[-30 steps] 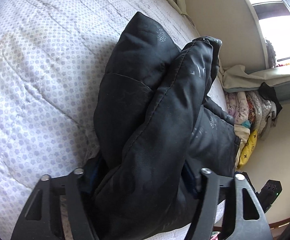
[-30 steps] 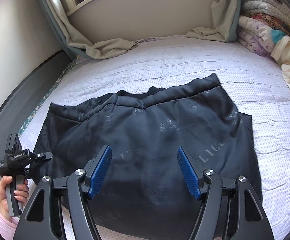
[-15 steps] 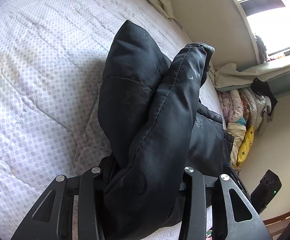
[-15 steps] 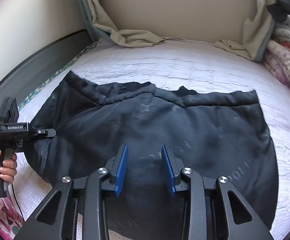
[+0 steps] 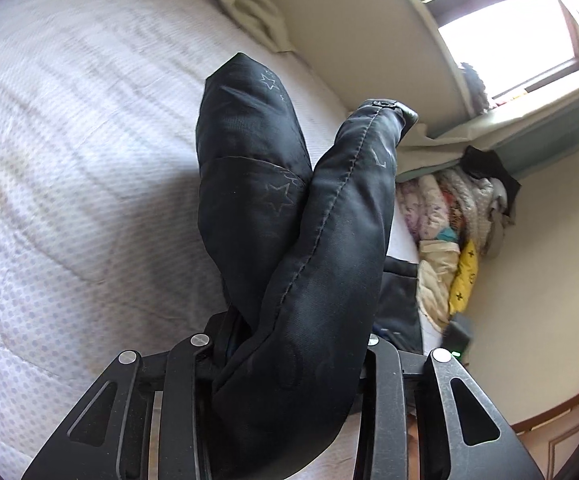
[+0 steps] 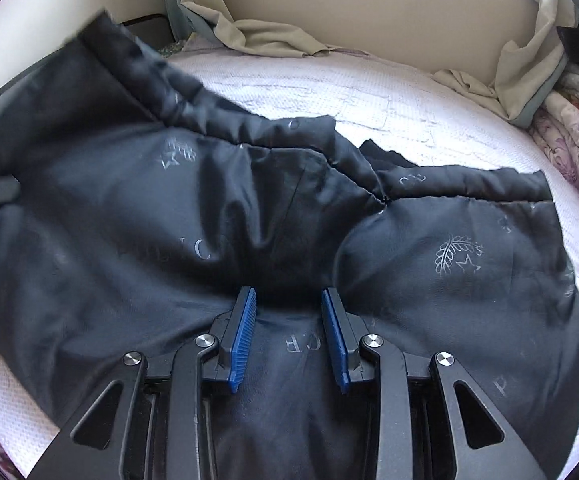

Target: Fold large clothes

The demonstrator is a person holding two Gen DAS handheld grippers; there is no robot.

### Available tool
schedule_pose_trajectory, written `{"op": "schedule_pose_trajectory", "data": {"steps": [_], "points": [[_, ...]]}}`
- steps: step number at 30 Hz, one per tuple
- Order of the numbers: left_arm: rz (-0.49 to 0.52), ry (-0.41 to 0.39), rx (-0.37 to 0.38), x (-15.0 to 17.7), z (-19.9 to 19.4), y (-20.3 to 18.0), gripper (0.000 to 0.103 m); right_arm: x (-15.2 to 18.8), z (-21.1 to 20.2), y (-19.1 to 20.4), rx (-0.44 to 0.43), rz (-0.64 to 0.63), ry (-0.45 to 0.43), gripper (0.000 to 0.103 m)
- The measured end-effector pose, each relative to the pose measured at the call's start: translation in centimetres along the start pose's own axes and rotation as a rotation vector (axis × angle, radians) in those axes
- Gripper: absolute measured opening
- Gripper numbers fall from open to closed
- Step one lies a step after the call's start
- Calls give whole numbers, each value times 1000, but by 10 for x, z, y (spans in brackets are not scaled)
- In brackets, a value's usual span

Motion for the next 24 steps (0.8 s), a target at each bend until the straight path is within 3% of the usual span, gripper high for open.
{"op": "schedule_pose_trajectory", "data": {"steps": [5, 10, 18, 24], "points": [[30, 2, 31, 1, 3, -25, 39, 4, 13, -10, -61, 71, 16, 29], [100, 7, 18, 4, 10, -57, 39, 3, 20, -10, -50, 67, 2, 28], [231, 28, -49, 19, 38, -112, 39, 4, 21, -4, -24, 68, -2, 27], [296, 43, -85, 32, 63, -145, 39, -2, 14, -18, -110, 146, 32, 27]]}}
Point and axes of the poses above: each gripper's, at about its wrist camera, not at the fingertips, and z roughly the way its jaws point, y to its left, x to its underside, the point moved 6 cm from there along z, roughly the way its jaws point, and after that the axes turned 7 degrees about x, right-handed, at the moved point
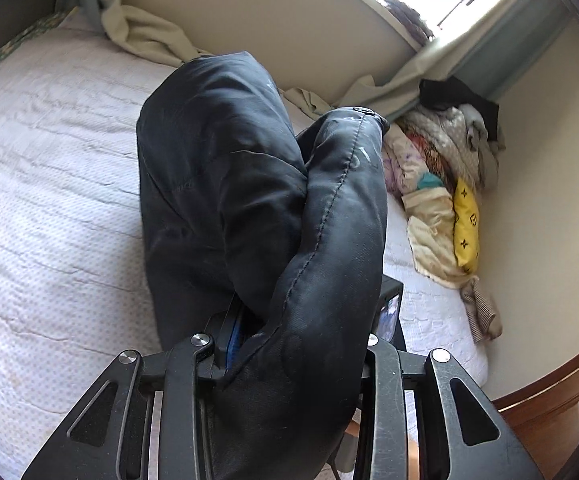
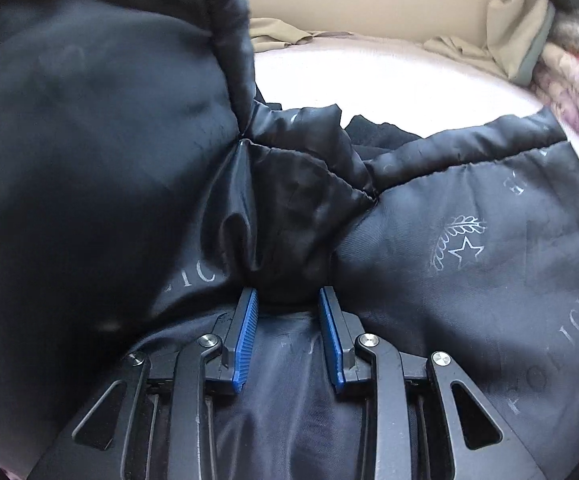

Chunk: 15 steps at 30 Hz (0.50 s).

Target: Fold large clothes

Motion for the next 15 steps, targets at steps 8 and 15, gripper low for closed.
{"op": "schedule_pose_trajectory", "data": {"steps": [8, 15], "points": [[33, 14, -26, 7, 14, -16, 39, -4, -61, -45, -84, 180, 13, 34], [55, 17, -38, 11, 16, -22, 39, -1, -94, -112, 136, 231, -55, 35]]}}
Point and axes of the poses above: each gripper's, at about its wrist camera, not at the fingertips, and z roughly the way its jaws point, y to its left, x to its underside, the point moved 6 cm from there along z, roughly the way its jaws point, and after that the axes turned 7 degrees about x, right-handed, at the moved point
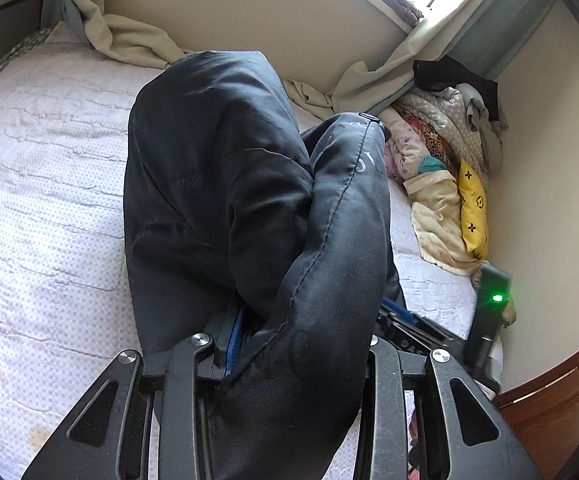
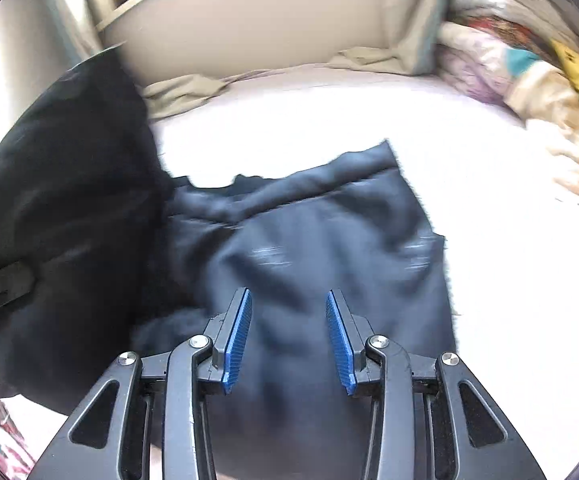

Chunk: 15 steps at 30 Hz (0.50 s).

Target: Fold large clothes

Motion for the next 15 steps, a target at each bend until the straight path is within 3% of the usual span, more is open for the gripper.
{"op": "schedule_pose_trajectory", "data": {"steps": [5, 12, 15], "points": [[35, 16, -11, 0, 11, -18, 39, 19, 37, -4, 12, 0, 65, 32], [108, 55, -52, 6, 31, -35, 39, 36, 59, 20, 102, -114, 19, 32], [168, 72, -91, 12, 46, -48, 39, 37, 70, 16, 97, -106, 19, 31]]}}
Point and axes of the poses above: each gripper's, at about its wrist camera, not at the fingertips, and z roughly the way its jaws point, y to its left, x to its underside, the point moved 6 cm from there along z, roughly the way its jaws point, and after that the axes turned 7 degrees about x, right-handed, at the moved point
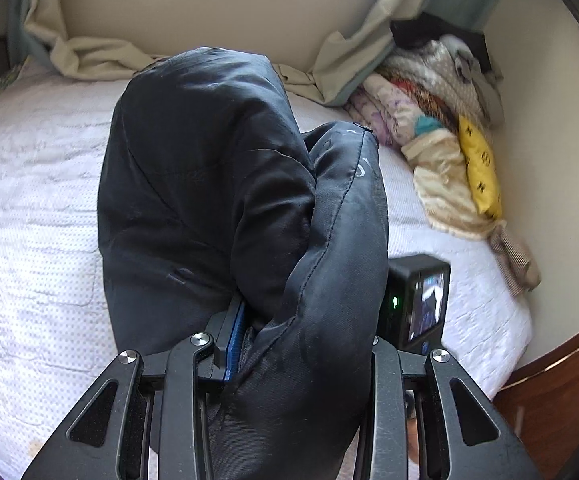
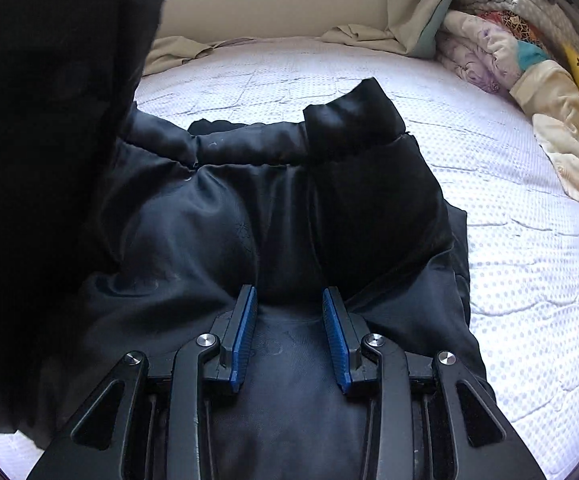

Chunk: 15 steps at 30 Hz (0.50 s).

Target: Fold large clothes

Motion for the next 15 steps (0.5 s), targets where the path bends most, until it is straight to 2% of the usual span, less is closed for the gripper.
{"op": "schedule_pose_trajectory", "data": {"steps": [2, 5, 6, 8, 9, 10, 11, 12, 13, 14, 15], "points": [[39, 9, -33, 5, 10, -6, 39, -5, 4, 0, -25, 15, 25, 31], [84, 16, -73, 14, 20, -10, 39, -13, -3, -13, -147, 103, 111, 31], [97, 14, -77, 17, 21, -12, 40, -16, -10, -24, -205, 189, 143, 31], [112, 11, -78, 18, 21, -12, 40, -23, -32, -47, -287, 345, 141, 32], [114, 9, -78, 19, 21, -12, 40, -25, -43, -54, -307, 377, 119, 40], [115, 6, -77, 19, 20, -11, 40, -29, -55, -61, -320, 395, 86, 53], [114, 6, -74, 19, 20, -11, 41, -34, -69, -68, -338, 414, 41, 58], [113, 6, -71, 18, 20, -10, 41, -40, -87, -73, -410, 444, -10, 63], [111, 7, -67, 18, 20, -10, 41, -45, -94, -74, -468, 459, -27, 66], [109, 8, -65, 18, 21, -11, 42, -52, -106, -70, -589, 478, -42, 68], [108, 9, -64, 18, 21, -11, 42, -55, -112, -66, -643, 476, -44, 71]]}}
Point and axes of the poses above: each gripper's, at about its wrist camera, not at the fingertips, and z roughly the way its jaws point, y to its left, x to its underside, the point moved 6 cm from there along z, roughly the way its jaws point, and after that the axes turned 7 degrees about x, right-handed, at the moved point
